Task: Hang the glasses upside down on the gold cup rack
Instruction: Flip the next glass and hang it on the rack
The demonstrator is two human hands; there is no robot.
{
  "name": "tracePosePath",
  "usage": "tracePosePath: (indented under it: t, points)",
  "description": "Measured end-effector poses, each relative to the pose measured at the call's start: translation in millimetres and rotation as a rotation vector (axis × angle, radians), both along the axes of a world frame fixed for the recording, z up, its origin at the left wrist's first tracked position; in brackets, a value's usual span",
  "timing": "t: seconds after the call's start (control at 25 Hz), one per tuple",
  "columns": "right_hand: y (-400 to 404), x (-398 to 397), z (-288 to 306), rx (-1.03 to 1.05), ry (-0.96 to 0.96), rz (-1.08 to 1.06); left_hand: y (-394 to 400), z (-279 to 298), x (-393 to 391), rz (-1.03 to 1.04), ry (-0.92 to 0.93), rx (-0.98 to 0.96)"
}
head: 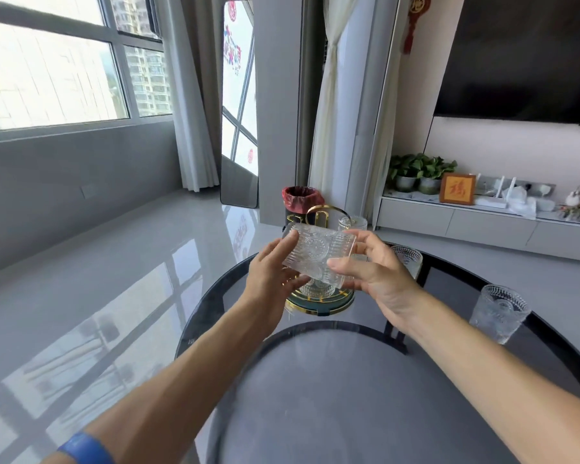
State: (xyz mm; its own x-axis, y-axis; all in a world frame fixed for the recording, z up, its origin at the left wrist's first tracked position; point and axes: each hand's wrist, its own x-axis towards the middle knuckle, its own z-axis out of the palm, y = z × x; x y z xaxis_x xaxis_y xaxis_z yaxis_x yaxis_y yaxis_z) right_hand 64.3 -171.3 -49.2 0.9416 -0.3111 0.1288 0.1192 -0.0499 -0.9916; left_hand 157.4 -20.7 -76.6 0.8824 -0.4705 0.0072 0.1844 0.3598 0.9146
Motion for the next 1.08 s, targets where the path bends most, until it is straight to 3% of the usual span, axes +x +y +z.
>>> tracePosePath:
  t: [0.12,0.2,0.32,0.44,0.52,0.72,0.92,1.08]
  points:
    - [-4,18,14,-0.139,0.071,0.096,7,17,28,0.113,-0.116,-0.062]
    - [-13,34,21,-0.238,0.085,0.020,9,37,57,0.194,-0.141,-0.062]
    - [-33,67,22,-0.764,-0.012,-0.395,3,67,105,0.287,-0.244,0.045]
    - [-49,108,15,-1.146,0.051,-0.350,-13,84,145,0.301,-0.388,0.254]
    - [-56,128,6,-1.193,0.170,-0.260,-26,88,166,0.295,-0.504,0.402]
    - [-71,144,-6,-1.263,0.042,-0.316,-62,88,208,0.204,-0.650,0.569]
    - [-70,144,-10,-1.257,-0.036,-0.327,-110,83,225,-0.020,-0.708,0.747]
    - [-72,145,-12,-1.257,-0.043,-0.349,-135,67,231,-0.080,-0.746,0.862]
